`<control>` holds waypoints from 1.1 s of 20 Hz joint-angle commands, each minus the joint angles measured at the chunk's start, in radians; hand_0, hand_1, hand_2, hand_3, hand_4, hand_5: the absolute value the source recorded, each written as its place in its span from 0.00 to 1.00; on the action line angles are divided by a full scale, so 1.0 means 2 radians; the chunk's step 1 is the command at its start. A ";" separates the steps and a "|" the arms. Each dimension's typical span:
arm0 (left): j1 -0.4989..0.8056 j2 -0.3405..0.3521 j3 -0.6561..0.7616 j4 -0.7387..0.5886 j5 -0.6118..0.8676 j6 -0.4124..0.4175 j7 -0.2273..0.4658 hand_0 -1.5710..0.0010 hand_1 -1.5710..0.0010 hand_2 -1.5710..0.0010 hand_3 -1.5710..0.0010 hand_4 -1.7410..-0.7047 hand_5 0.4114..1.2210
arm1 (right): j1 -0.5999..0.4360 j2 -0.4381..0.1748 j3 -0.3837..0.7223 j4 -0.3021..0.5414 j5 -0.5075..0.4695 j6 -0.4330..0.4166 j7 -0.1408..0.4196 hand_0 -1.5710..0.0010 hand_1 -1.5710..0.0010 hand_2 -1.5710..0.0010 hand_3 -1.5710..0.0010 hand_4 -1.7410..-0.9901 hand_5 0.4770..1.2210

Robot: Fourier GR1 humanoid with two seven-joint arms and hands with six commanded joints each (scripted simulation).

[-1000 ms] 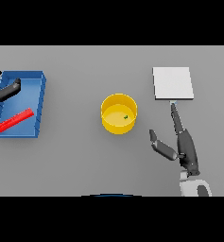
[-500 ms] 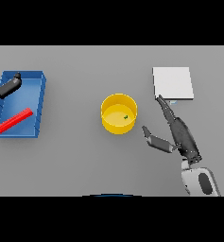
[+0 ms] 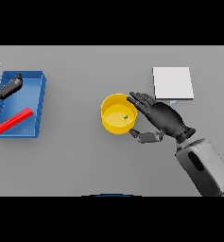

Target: Pick up the red beaker and tilt it to pour out 1 green nut into yellow bowl. Pick up the yellow bowl and place it on the metallic measuring scale.

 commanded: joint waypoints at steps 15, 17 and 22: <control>-0.002 0.003 -0.001 0.003 0.001 -0.007 -0.008 1.00 1.00 1.00 1.00 0.91 0.40 | -0.129 0.009 0.080 0.135 0.035 0.093 -0.049 1.00 1.00 1.00 1.00 0.65 0.27; -0.002 0.001 -0.002 0.007 0.000 -0.009 -0.008 1.00 1.00 1.00 1.00 0.91 0.40 | -0.141 0.018 0.091 0.157 0.043 0.098 -0.047 1.00 1.00 1.00 1.00 0.63 0.27; -0.001 0.007 0.001 0.005 0.003 -0.008 -0.002 1.00 1.00 1.00 1.00 0.91 0.40 | -0.163 0.026 0.103 0.183 0.050 0.120 -0.034 1.00 1.00 1.00 1.00 0.58 0.26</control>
